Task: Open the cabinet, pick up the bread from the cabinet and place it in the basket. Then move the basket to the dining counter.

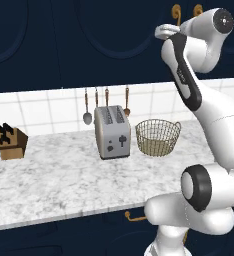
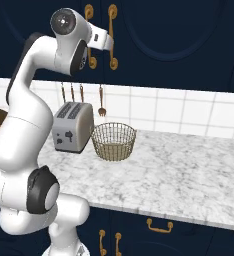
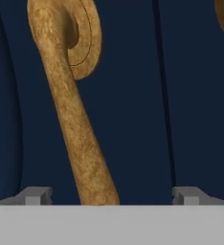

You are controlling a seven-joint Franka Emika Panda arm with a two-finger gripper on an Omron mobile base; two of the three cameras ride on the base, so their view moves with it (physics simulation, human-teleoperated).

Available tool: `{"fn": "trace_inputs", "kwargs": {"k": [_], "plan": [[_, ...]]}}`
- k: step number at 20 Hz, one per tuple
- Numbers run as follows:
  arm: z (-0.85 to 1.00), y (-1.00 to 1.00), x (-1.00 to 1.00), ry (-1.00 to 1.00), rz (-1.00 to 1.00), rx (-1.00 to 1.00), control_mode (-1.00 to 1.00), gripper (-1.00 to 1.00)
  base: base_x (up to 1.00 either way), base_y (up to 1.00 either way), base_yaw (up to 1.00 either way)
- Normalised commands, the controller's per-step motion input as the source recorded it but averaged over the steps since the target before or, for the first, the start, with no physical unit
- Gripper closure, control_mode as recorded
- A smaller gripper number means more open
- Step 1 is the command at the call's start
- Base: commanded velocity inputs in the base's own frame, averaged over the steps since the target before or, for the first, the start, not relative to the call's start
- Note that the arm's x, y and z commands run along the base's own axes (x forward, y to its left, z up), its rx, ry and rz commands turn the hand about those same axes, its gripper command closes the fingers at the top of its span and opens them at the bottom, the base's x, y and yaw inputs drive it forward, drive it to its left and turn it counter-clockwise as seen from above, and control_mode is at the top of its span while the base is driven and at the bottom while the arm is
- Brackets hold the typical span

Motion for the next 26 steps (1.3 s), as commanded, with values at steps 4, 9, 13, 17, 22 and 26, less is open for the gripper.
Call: {"fn": "trace_inputs", "kwargs": {"k": [4, 9, 13, 17, 22, 26], "plan": [[-0.01, 0.0, 0.34, -0.01, 0.0, 0.04, -1.0, 1.0, 0.0, 0.0, 0.0], [-0.06, 0.03, 0.58, -0.01, 0.0, 0.02, -1.0, 1.0, 0.0, 0.0, 0.0], [-0.01, 0.37, 0.18, 0.0, 0.0, 0.09, -1.0, 1.0, 0.0, 0.0, 0.0], [0.23, 0.27, -0.29, -0.05, 0.0, 0.05, -1.0, 1.0, 0.0, 0.0, 0.0], [0.47, 0.15, -0.94, -0.01, 0.0, 0.0, -1.0, 1.0, 0.0, 0.0, 0.0], [0.52, 0.12, -1.0, 0.02, 0.0, 0.0, -1.0, 1.0, 0.0, 0.0, 0.0]]}}
